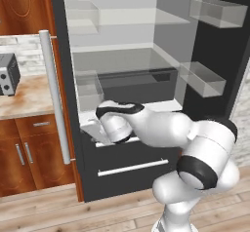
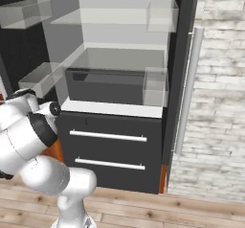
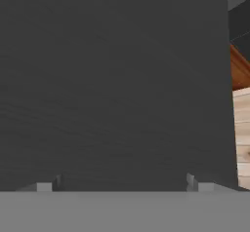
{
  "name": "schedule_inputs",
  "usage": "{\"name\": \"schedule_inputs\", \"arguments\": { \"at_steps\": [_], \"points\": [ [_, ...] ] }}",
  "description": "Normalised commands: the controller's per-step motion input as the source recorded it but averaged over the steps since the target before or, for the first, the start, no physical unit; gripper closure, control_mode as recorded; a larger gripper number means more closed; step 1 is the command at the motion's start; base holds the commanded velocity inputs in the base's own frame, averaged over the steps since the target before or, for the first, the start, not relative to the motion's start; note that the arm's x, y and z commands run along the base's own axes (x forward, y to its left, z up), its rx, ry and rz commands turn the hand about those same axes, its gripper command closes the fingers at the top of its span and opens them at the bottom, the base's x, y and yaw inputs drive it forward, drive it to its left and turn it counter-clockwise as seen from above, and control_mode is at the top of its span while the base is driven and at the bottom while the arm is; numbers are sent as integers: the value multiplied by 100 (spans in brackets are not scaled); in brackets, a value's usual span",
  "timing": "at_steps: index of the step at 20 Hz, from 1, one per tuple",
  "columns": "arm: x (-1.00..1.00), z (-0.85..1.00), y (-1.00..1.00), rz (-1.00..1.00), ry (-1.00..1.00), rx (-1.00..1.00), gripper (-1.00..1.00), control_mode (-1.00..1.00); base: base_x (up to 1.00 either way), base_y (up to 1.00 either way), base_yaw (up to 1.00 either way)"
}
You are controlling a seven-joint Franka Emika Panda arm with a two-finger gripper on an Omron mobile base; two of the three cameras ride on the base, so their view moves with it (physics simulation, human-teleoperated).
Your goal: Place one of the steaks on the plate and the other in the bowl. Then place the bowl in the fridge.
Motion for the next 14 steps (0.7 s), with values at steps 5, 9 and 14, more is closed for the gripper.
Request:
{"name": "schedule_inputs", "arguments": {
  "at_steps": [5, 9, 14],
  "points": [
    [0, 25, -25, -33, -5, -18, -100, -100, 0, 0, 0],
    [-13, 70, -100, -6, 13, -13, -100, -100, 0, 0, 0],
    [-23, 100, -100, -6, 30, -9, -100, -100, 0, 0, 0]
  ]
}}
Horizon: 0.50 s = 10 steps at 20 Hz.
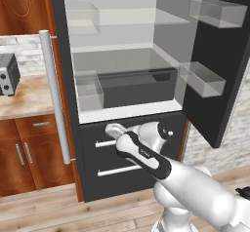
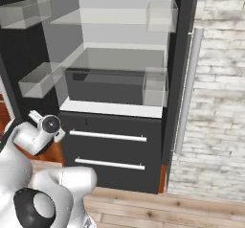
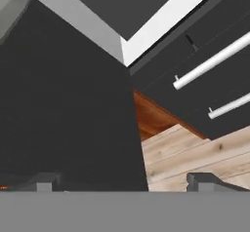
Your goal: Place one of the steaks on the plate and the other in the bowl. Then place the bowl in the fridge.
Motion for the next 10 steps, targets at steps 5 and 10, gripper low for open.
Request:
{"name": "schedule_inputs", "arguments": {
  "at_steps": [5, 10],
  "points": [
    [3, 89, -93, -1, 28, -31, -100, -100, 0, 0, 0],
    [0, 32, -76, 0, 0, -62, -100, -100, 0, 0, 0]
  ]
}}
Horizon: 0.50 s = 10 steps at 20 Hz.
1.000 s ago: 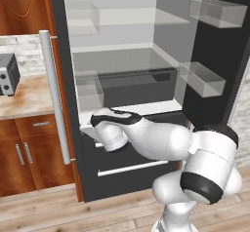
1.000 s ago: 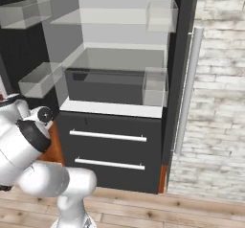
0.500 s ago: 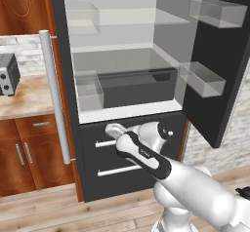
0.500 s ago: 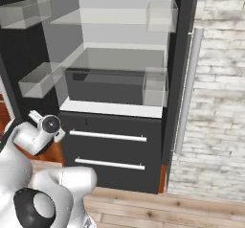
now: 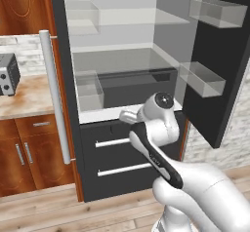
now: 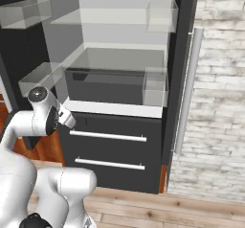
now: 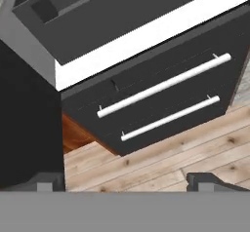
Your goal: Place one of the steaks on the plate and the other in the bowl. Then place the bowl in the fridge.
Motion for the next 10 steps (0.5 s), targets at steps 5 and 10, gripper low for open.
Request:
{"name": "schedule_inputs", "arguments": {
  "at_steps": [5, 10],
  "points": [
    [-85, 11, -84, 9, 2, -38, -100, -100, 0, 0, 0],
    [-12, -1, -8, 11, 11, 0, -100, -100, 0, 0, 0]
  ]
}}
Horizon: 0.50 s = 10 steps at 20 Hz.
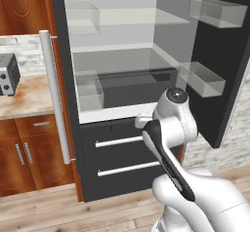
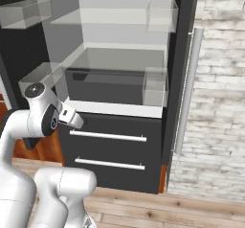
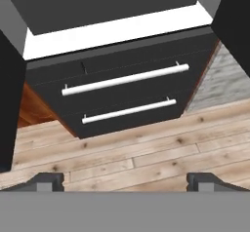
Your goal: Place one of the steaks on the plate and the other in the bowl. Then place the bowl in the fridge.
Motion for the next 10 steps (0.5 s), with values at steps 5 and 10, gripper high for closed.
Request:
{"name": "schedule_inputs", "arguments": {
  "at_steps": [5, 10],
  "points": [
    [-27, 14, -22, 5, 7, -1, -100, -100, 0, 0, 0],
    [-17, -1, -38, 7, 1, 0, -100, -100, 0, 0, 0]
  ]
}}
